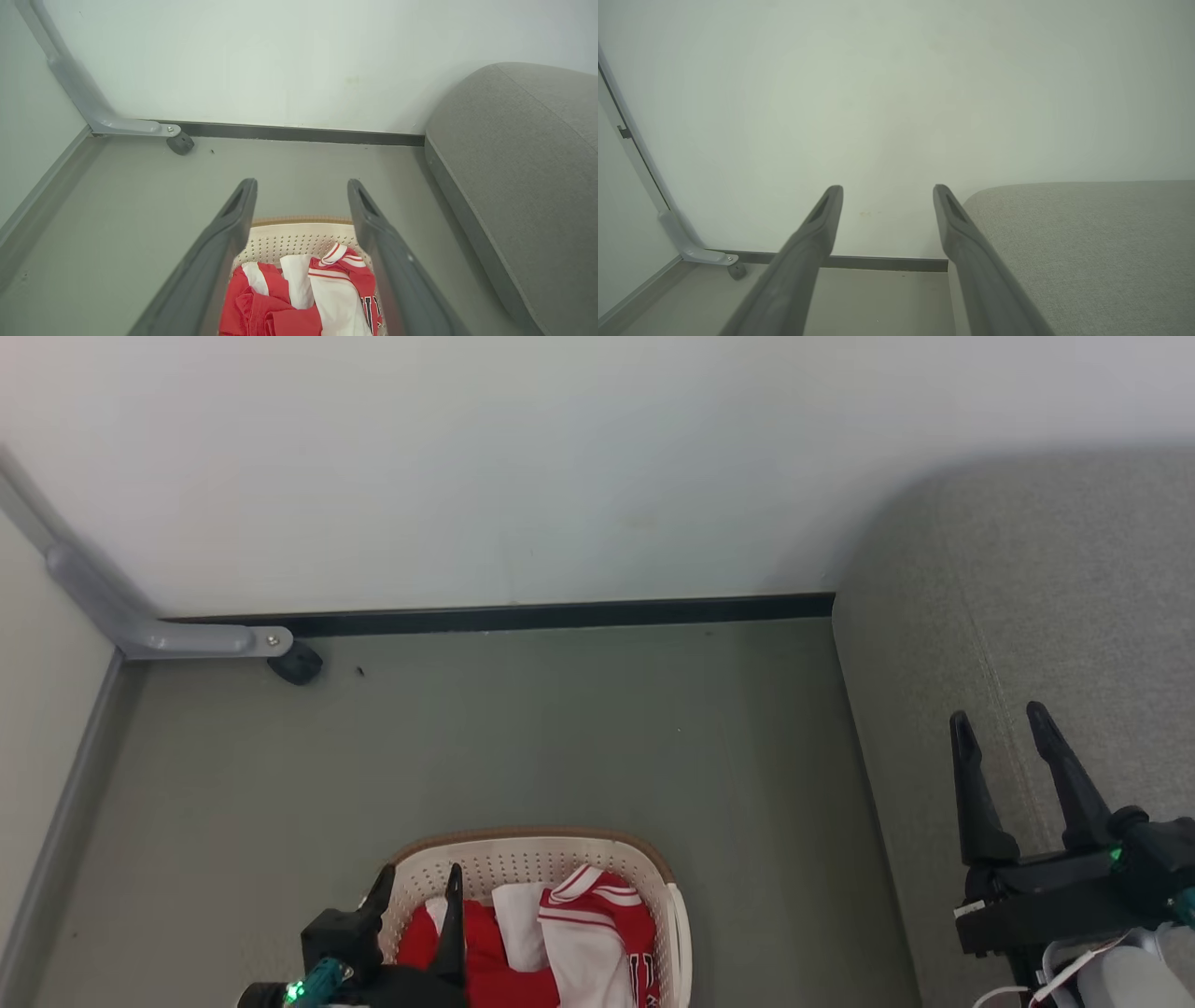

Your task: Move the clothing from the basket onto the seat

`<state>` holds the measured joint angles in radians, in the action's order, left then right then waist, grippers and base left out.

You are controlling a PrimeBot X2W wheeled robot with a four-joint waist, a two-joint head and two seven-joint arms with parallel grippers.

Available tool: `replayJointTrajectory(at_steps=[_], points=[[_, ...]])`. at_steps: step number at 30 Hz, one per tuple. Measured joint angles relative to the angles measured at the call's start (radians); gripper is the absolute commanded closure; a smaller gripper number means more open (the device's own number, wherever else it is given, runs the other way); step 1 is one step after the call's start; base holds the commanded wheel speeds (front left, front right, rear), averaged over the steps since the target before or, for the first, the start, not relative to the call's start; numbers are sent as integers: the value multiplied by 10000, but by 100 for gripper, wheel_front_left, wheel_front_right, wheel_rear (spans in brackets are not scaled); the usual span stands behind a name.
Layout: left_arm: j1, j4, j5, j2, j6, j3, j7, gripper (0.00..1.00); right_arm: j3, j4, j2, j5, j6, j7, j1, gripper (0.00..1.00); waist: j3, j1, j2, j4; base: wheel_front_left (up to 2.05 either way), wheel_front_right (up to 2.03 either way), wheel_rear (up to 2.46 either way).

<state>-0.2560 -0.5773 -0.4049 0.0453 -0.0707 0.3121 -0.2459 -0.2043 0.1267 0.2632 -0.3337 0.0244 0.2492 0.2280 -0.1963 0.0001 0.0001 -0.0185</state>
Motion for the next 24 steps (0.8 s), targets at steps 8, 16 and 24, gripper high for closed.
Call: replayJointTrajectory(at_steps=[8, 16, 24], points=[[-834, -895, -44, -29, -27, 522, 278, 0, 19, -453, 40, 2, -73, 2, 540, 0, -977, 1, 0, -298, 0, 0, 0], [-1569, -1718, -740, -54, -188, 1129, 683, 0, -40, -1076, -73, 2, -159, 4, 1216, 0, -2107, 1, 1, -806, 0, 0, 0], [-2352, -2550, -1022, -58, -259, 1595, 1344, 0, -71, -1779, -263, 0, -174, 31, 1728, 0, -3254, 0, 1, -1429, 0, 0, 0]])
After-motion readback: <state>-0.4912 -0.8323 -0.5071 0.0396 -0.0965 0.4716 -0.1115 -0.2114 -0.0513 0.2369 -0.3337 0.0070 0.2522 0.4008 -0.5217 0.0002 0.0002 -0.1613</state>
